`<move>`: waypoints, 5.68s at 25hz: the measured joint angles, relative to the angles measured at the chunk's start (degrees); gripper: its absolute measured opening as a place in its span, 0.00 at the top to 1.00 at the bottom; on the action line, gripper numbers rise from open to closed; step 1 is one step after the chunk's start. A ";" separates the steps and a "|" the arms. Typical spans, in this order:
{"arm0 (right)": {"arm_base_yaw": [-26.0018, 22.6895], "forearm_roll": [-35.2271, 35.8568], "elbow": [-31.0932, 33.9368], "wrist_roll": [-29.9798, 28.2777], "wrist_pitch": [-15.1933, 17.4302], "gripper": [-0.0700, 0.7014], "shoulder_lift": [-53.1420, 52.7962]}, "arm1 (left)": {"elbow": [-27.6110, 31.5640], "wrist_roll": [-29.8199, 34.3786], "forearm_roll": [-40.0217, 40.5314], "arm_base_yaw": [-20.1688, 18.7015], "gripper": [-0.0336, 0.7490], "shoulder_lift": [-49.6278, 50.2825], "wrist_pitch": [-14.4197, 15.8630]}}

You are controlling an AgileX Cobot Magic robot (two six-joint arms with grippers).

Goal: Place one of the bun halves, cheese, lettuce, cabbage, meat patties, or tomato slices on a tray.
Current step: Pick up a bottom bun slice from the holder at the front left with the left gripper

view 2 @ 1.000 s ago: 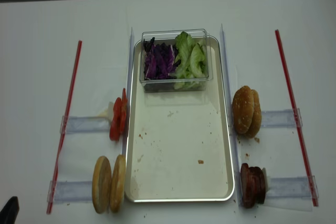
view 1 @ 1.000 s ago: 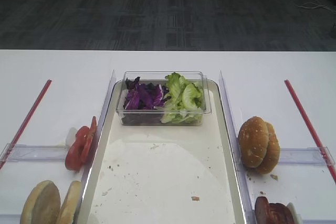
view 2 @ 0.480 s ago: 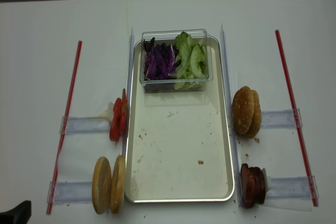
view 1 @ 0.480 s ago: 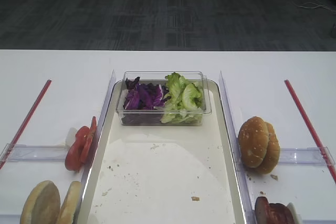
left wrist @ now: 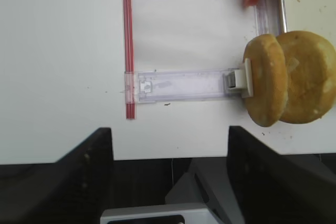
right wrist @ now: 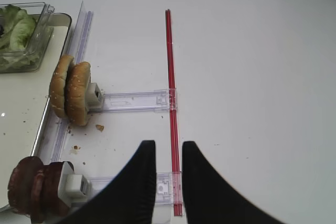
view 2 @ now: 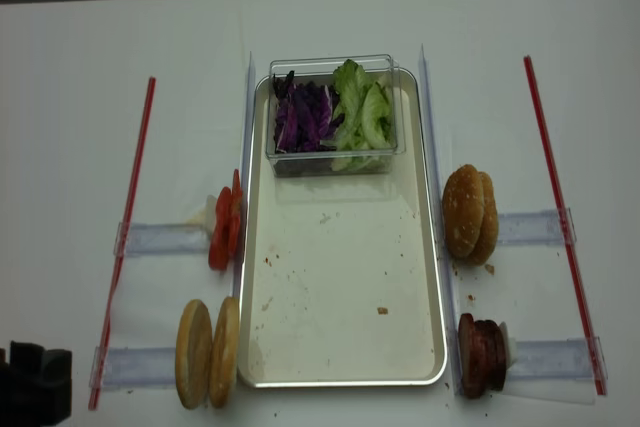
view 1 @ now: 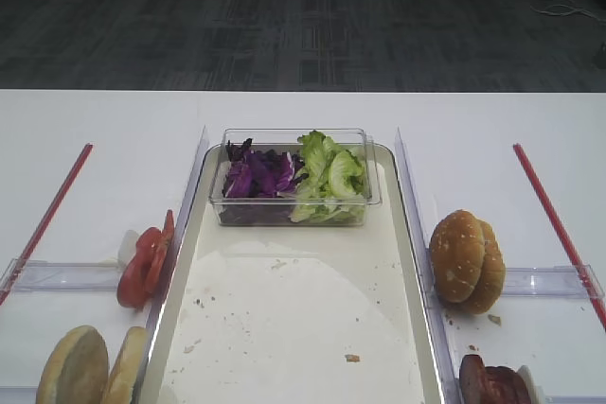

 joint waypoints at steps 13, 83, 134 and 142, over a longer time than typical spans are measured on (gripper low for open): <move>0.00 0.00 0.00 0.10 0.00 0.71 0.00 | -7.86 -1.94 0.00 0.00 0.36 19.36 -0.77; 0.00 0.00 0.00 0.07 0.11 0.71 0.00 | -16.38 -26.10 -1.68 -38.01 0.36 51.48 -5.02; 0.00 0.00 0.00 -0.01 0.00 0.71 0.00 | -16.48 -29.23 1.79 -38.01 0.83 62.19 -5.95; 0.00 0.00 0.00 -0.01 0.00 0.71 0.00 | -16.90 -29.32 1.79 -38.01 0.83 62.19 -4.67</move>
